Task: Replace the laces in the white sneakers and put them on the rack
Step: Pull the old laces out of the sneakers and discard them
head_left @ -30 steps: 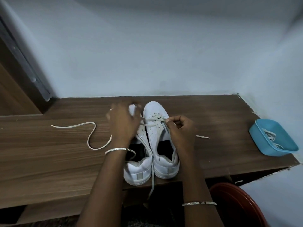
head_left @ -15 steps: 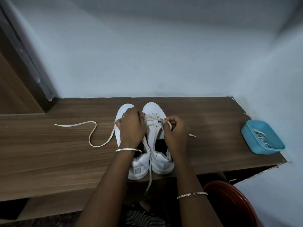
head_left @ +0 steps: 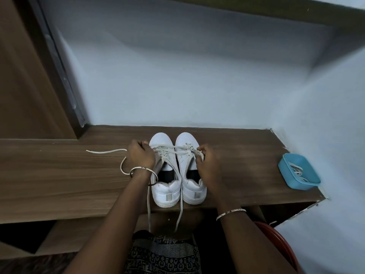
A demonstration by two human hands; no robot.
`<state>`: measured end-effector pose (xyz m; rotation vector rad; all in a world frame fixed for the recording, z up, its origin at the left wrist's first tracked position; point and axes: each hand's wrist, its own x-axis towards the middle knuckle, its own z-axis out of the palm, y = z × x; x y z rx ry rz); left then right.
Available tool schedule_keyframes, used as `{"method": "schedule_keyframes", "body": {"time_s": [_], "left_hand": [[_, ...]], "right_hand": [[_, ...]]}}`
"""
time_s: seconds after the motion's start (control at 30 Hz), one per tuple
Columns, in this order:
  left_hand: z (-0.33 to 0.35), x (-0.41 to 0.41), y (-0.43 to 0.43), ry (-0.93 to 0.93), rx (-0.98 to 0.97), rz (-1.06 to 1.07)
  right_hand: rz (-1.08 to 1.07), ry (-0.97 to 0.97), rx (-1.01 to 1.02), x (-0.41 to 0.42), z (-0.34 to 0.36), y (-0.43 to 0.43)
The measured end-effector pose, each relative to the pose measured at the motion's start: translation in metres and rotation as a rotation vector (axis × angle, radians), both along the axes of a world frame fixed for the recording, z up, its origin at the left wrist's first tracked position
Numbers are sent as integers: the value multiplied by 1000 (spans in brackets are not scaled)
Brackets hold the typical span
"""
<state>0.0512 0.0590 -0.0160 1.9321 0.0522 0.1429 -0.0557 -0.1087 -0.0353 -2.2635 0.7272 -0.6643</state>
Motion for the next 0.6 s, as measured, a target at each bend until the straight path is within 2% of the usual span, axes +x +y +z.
{"method": "schedule_keyframes", "body": {"time_s": [0.1,0.23,0.37,0.47,0.6], "left_hand": [[15,-8,2,-100,149,-38],[35,-26,-17,-270,374,-338],[35,-32,-50,-237,606,-511],[31,-31,-65,-204,778,-528],[22,-27,-73,-250,977,-528]], "right_hand": [[2,56,22,-5,9,2],[-19,94,58,-11,14,9],[-43,89,65,-17,14,16],[-42,72,73,-17,11,17],[-34,46,77,-17,5,15]]}}
